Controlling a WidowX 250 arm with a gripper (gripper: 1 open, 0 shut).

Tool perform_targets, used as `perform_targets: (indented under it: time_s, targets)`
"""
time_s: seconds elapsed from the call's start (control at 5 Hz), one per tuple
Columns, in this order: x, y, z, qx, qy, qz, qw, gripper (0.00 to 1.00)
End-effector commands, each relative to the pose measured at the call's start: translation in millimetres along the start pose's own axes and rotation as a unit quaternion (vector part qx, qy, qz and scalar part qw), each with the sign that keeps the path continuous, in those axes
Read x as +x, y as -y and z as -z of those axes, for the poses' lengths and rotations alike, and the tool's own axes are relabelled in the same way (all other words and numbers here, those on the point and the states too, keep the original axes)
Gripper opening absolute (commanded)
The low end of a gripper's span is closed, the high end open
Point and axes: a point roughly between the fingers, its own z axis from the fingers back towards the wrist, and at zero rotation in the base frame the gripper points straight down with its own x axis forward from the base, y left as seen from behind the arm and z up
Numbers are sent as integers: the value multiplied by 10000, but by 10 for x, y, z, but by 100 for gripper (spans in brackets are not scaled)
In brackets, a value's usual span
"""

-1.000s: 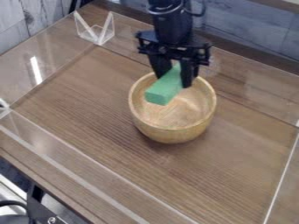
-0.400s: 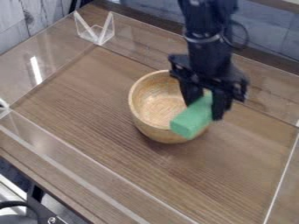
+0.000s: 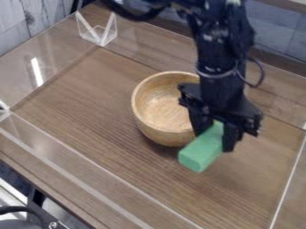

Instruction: Move green stick from inside the wooden bowl to the table next to it

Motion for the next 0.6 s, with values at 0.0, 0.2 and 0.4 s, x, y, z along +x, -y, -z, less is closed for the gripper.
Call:
perform_targets:
  time_s: [0.0, 0.2, 0.4]
  targets:
    - [-24, 80, 15, -52, 224, 1, 9997, 0]
    - [100, 25, 85, -90, 171, 121, 9997, 0]
    - [220, -53, 94, -134, 116, 208, 9996, 0]
